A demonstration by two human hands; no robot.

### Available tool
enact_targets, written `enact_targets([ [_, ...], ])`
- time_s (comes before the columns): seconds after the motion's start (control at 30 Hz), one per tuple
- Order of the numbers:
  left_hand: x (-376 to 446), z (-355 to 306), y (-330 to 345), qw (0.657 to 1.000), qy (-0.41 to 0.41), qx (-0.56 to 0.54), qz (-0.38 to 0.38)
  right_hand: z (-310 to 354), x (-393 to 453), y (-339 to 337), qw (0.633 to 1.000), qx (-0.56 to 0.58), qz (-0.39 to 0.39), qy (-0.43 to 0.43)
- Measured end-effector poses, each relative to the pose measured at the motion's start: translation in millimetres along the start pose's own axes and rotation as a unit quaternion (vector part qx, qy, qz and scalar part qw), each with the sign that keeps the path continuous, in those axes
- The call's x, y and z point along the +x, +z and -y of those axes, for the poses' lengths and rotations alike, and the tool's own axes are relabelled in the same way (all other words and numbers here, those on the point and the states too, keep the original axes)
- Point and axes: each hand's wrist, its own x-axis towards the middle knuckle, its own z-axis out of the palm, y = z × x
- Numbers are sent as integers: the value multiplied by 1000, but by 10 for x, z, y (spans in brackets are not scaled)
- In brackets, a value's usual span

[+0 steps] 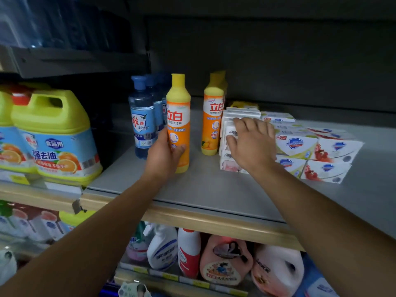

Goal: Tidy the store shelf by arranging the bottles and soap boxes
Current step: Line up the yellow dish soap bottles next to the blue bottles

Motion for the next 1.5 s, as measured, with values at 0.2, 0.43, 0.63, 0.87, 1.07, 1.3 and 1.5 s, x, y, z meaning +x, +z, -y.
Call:
enact_targets([
  [0.2,473,101,355,1000,-24,12,-4,-16,-21,85,999,4,-51,3],
  [0.43,1073,265,779,999,-52,4,-15,-7,-22,112,996,11,-82,10],
  [0.63,1505,445,987,998,-55,9,-31,28,-18,187,988,38,-146,22],
  [0.87,1811,598,1138,998,-57,-1,-24,46,1,268,982,49,-183,25],
  [1.07,1956,660,1231,997,-75,-23,-24,45,-5,285,977,53,-206,24],
  [1.3,1977,569,1177,991,-123,-55,0,51,-12,246,981,54,-184,26],
  [1.5,1729,464,922,992,-79,97,6,57,-20,140,992,47,-113,31],
])
